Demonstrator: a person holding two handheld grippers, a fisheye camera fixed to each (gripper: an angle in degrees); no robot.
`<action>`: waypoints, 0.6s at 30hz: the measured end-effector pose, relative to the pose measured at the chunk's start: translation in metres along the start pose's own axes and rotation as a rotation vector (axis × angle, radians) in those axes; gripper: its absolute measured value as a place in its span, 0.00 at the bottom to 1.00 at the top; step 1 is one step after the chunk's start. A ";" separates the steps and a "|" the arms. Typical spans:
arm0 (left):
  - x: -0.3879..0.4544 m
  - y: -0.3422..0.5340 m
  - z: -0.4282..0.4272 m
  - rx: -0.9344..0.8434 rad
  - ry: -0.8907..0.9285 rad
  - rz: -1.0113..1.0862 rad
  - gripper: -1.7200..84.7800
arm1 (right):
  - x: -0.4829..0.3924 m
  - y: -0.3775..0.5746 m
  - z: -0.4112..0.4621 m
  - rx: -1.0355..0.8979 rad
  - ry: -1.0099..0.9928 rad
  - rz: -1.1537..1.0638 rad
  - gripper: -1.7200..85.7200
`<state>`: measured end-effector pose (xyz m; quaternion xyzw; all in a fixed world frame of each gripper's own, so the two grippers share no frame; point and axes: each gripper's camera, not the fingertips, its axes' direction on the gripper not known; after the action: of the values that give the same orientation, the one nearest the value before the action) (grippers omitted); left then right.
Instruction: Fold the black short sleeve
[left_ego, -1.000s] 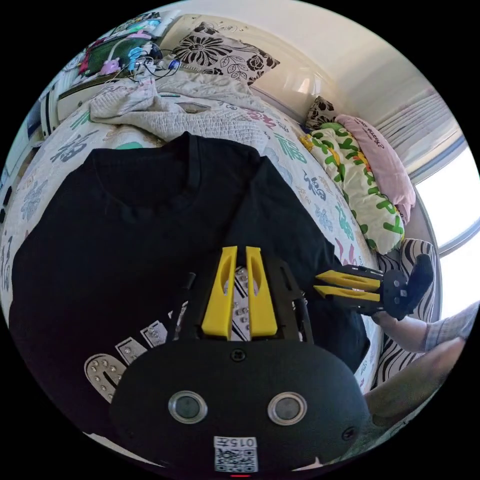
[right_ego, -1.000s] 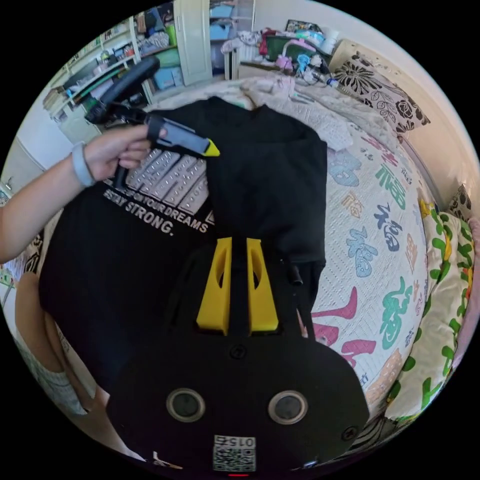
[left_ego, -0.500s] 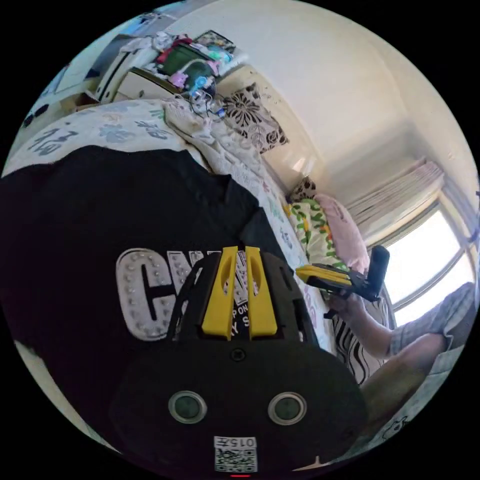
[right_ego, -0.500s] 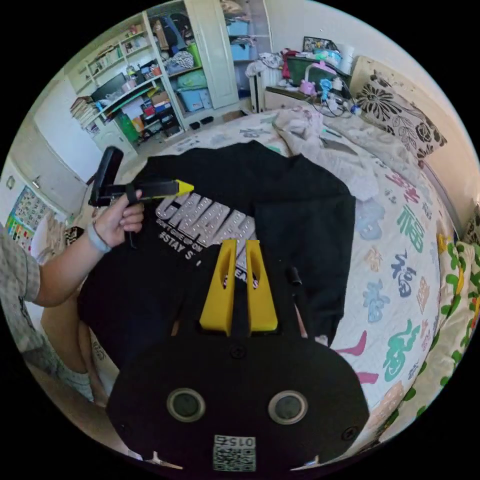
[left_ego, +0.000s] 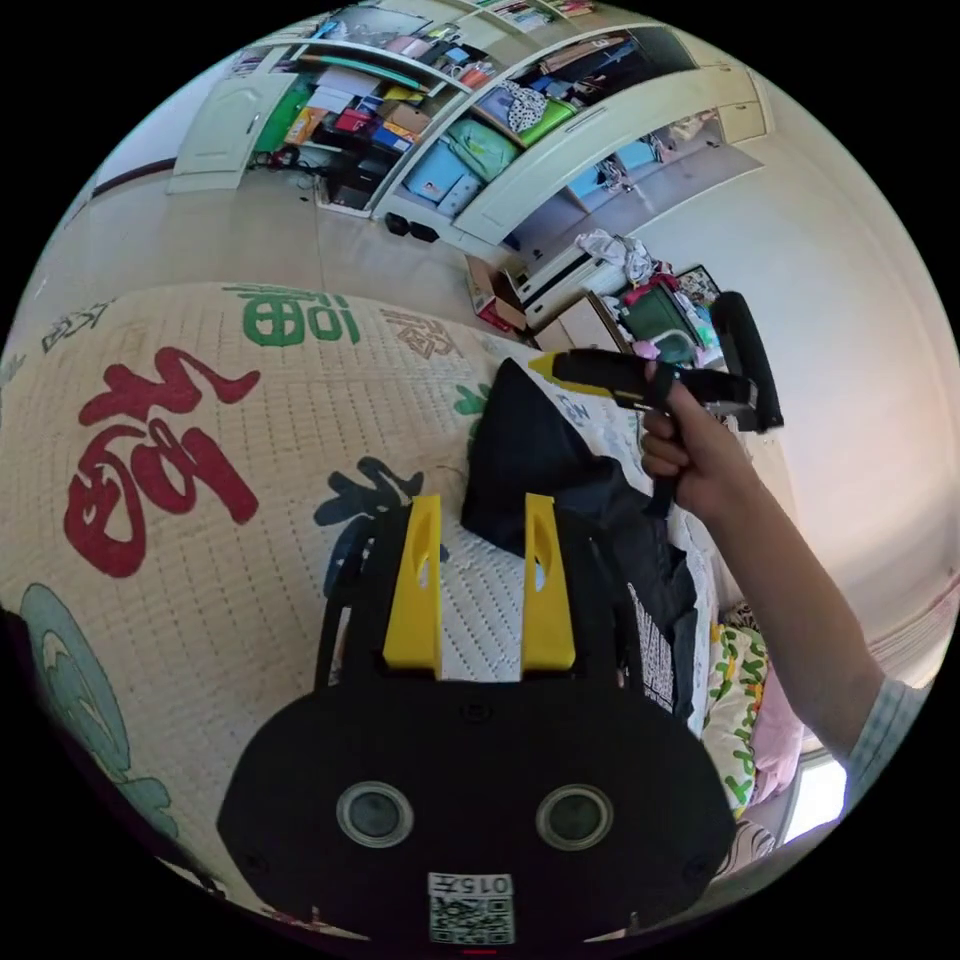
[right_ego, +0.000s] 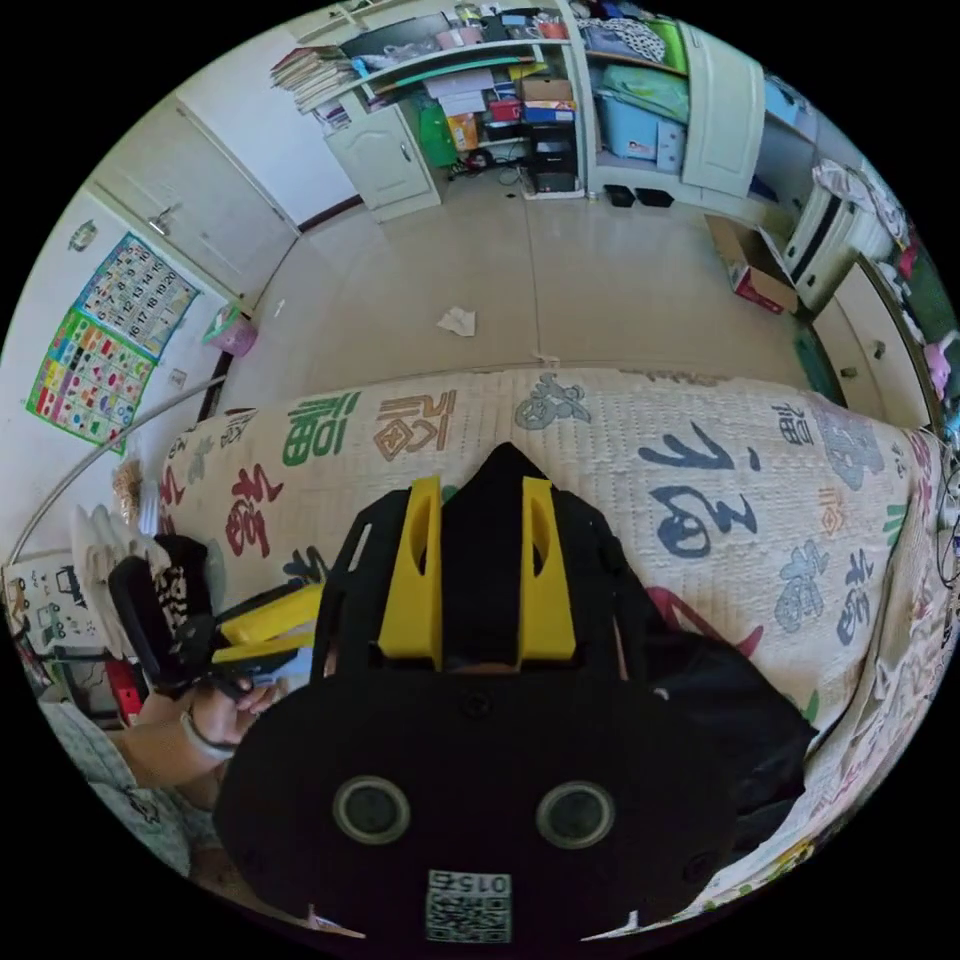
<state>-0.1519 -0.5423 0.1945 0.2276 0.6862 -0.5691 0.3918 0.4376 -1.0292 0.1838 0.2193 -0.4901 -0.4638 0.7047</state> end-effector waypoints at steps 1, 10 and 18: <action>-0.001 0.000 -0.001 0.000 -0.008 0.001 0.12 | -0.001 -0.007 0.004 -0.017 0.010 0.012 0.16; 0.006 0.011 -0.056 0.059 0.016 0.112 0.01 | 0.007 -0.015 -0.006 0.024 0.120 0.004 0.02; 0.120 0.071 -0.100 0.140 0.122 0.552 0.01 | 0.080 0.140 -0.133 0.461 -0.047 0.161 0.01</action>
<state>-0.1966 -0.4451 0.0609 0.4658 0.5796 -0.4724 0.4732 0.6253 -1.0514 0.2733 0.3236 -0.6153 -0.2871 0.6590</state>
